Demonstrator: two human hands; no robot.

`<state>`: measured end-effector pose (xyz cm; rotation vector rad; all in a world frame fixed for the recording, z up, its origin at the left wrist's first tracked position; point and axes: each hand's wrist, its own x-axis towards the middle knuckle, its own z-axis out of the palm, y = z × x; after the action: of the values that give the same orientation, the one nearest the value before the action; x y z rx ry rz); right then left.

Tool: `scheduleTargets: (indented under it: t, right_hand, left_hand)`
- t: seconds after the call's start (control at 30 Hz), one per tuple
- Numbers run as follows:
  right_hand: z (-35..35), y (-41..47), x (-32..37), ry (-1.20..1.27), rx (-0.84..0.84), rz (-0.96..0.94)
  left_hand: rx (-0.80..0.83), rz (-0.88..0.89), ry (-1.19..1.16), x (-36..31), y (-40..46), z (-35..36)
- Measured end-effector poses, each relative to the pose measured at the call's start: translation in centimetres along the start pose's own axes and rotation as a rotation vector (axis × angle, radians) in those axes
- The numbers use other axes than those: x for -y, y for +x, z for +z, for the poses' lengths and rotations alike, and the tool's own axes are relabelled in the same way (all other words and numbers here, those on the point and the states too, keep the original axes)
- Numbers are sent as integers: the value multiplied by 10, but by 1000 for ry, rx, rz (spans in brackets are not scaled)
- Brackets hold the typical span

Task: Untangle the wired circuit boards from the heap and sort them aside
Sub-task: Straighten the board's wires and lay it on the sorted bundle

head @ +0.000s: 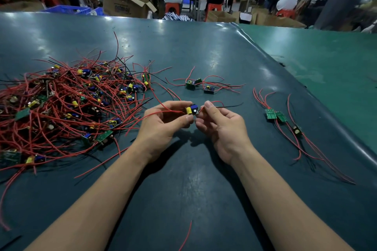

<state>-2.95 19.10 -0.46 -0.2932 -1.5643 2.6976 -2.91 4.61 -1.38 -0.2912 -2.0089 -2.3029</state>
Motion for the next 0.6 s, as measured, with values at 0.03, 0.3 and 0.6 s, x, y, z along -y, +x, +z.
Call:
scheduleTargets:
  t: [0.03, 0.3, 0.6]
  right_hand:
    - [0, -1, -1, -51, 4, -11]
    - [3, -4, 0, -240, 22, -42]
    - [-2, -2, 2, -254, 39, -37]
  left_hand:
    - [4, 5, 13, 0, 0, -1]
    - [-20, 19, 106, -1, -1, -2]
    - [-10, 2, 95, -2, 0, -1]
